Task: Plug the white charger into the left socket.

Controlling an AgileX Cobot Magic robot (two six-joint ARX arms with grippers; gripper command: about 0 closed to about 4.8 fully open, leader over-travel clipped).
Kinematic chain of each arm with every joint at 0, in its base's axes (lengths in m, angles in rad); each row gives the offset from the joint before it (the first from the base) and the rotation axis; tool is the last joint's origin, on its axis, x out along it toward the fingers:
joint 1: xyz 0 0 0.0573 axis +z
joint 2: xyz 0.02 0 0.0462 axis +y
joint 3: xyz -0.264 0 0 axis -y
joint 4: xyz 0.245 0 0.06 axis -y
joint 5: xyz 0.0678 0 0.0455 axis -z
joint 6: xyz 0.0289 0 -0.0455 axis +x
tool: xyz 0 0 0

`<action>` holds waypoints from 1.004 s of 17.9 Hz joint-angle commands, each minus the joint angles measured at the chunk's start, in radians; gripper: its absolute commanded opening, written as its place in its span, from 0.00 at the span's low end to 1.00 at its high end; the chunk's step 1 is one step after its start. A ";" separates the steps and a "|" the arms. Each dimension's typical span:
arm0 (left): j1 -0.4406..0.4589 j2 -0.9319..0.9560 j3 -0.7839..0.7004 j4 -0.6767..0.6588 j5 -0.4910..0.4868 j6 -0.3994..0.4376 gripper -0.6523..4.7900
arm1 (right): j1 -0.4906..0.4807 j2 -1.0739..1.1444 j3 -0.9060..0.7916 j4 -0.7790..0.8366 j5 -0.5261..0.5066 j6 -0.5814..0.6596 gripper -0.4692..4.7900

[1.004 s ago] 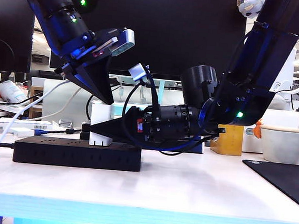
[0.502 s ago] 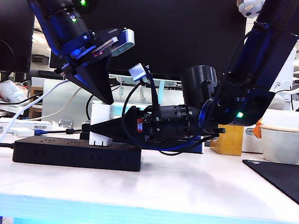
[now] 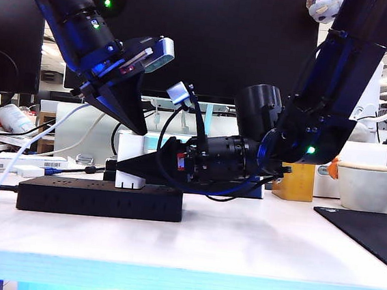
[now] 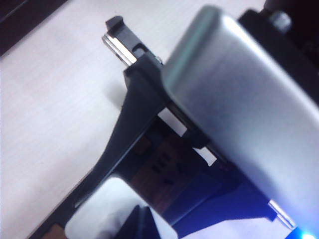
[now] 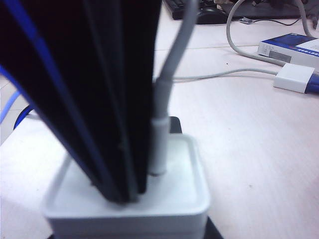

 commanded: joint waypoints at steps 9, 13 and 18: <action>0.000 0.045 -0.040 -0.142 -0.076 0.001 0.11 | -0.003 0.011 -0.005 -0.134 0.141 -0.131 0.09; 0.000 0.045 -0.040 -0.140 -0.082 0.001 0.11 | -0.003 0.011 -0.003 -0.159 0.190 -0.045 0.09; 0.001 0.045 -0.040 -0.150 -0.083 -0.003 0.11 | -0.003 0.011 -0.004 -0.163 0.177 0.016 0.09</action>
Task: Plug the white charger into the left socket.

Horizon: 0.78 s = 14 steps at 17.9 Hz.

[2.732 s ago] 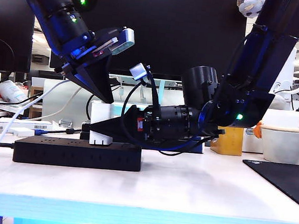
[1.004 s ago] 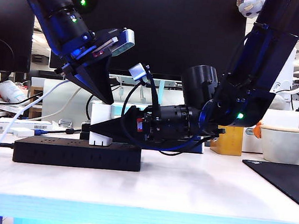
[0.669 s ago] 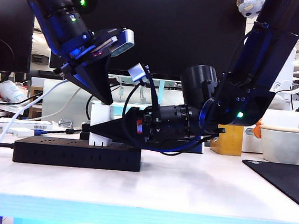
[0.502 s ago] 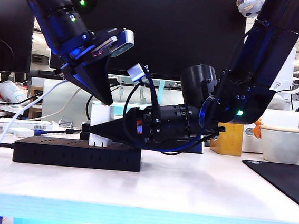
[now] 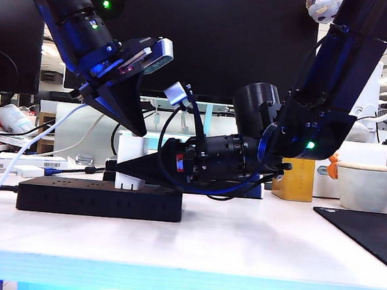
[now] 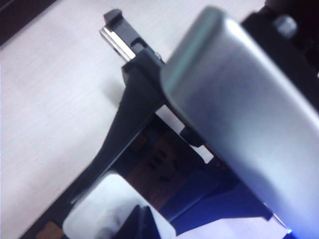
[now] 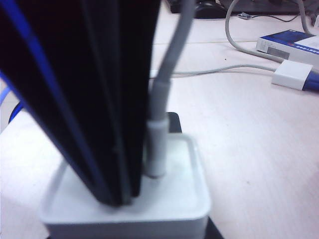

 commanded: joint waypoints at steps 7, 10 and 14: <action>0.000 0.041 -0.035 -0.148 -0.129 -0.012 0.11 | -0.004 0.023 -0.006 -0.125 0.159 0.072 0.09; 0.000 0.038 -0.034 -0.143 -0.129 -0.019 0.11 | -0.004 0.022 -0.006 -0.103 0.159 0.058 0.09; 0.000 0.019 -0.031 -0.137 -0.126 -0.020 0.11 | -0.005 0.021 -0.006 -0.084 0.159 0.084 0.37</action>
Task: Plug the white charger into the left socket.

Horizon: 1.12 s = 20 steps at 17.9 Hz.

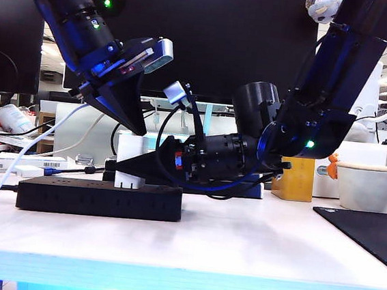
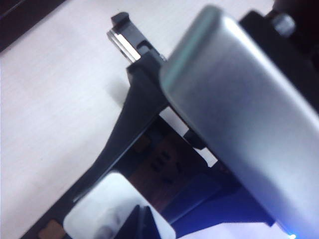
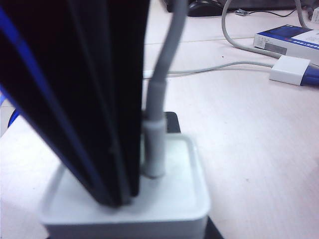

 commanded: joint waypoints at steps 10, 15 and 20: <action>0.001 -0.005 0.045 -0.152 -0.118 -0.026 0.11 | -0.006 -0.022 -0.006 -0.051 0.181 0.056 0.79; 0.001 -0.037 0.143 -0.161 -0.117 -0.054 0.11 | -0.010 -0.082 -0.007 -0.051 0.174 0.067 0.79; 0.001 -0.104 0.208 -0.166 -0.118 -0.091 0.11 | -0.036 -0.172 -0.007 -0.074 0.063 0.163 0.79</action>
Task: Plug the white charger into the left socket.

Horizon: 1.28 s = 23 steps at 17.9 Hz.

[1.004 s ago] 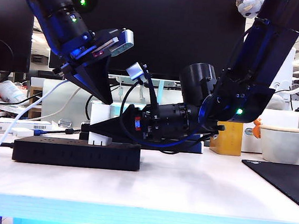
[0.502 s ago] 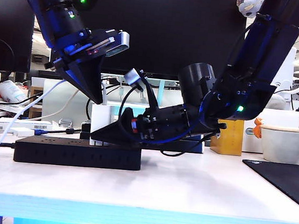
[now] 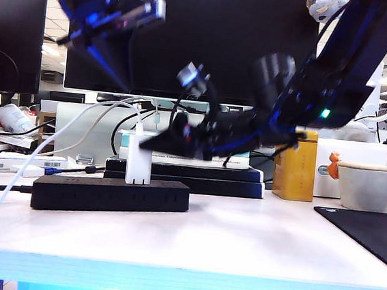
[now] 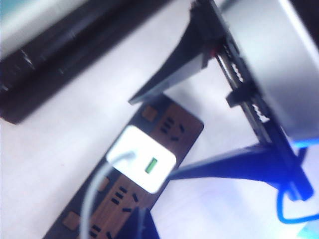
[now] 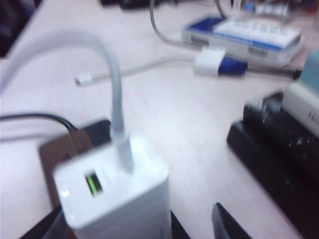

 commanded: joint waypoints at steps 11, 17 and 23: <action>-0.001 -0.660 0.009 -0.114 -0.063 -0.095 0.11 | -0.003 -0.836 0.000 -0.362 0.225 0.146 0.07; 0.000 -1.094 -0.249 -0.266 -0.029 -0.130 0.11 | -0.003 -1.271 -0.248 -0.654 0.422 0.016 0.07; 0.000 -1.349 -0.798 0.104 0.148 -0.132 0.11 | -0.002 -1.689 -0.747 -0.642 0.643 0.118 0.07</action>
